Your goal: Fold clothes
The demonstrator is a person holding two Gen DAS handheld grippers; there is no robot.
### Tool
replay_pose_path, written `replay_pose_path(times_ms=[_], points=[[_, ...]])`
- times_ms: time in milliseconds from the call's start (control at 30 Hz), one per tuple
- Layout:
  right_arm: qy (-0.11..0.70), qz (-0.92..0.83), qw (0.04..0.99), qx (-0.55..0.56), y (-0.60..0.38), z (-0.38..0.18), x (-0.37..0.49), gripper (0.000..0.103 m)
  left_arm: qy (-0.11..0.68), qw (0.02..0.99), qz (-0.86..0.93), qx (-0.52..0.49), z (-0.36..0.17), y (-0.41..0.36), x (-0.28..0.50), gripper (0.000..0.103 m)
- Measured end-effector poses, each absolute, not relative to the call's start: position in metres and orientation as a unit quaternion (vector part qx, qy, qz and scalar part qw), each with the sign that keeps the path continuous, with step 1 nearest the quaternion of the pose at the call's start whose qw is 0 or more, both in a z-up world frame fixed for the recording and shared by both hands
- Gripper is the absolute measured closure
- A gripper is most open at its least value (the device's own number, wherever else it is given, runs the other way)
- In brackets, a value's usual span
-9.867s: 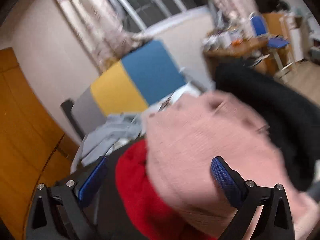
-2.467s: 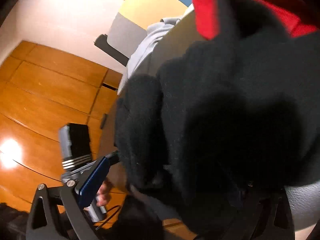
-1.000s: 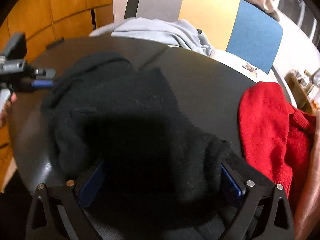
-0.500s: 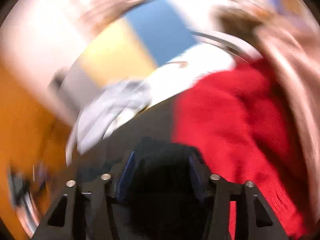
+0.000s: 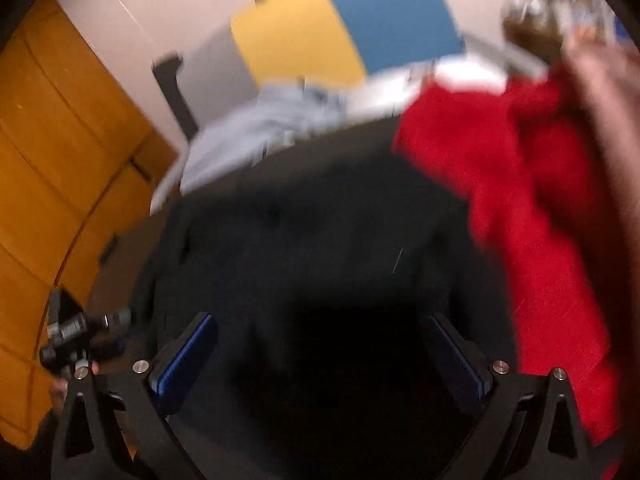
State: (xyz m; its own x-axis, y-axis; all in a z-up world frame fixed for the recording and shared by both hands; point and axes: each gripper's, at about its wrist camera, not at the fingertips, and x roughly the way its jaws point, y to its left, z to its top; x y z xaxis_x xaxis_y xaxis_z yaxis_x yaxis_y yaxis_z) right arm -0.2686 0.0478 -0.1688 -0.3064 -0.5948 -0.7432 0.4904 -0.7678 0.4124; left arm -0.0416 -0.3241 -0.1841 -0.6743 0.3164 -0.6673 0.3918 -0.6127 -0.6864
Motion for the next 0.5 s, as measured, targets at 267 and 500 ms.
replay_pose_path(times_ms=[267,500], points=[[-0.007,-0.782,0.364,0.506,0.008,-0.186,-0.207,0.000,0.462,0.032,-0.822,0.332,-0.146,-0.340,-0.072,0.087],[-0.103,-0.669,0.481,0.556,-0.005,-0.196,-0.148,0.000,0.478,0.158,-0.833,0.231,-0.094,-0.421,0.061,0.095]])
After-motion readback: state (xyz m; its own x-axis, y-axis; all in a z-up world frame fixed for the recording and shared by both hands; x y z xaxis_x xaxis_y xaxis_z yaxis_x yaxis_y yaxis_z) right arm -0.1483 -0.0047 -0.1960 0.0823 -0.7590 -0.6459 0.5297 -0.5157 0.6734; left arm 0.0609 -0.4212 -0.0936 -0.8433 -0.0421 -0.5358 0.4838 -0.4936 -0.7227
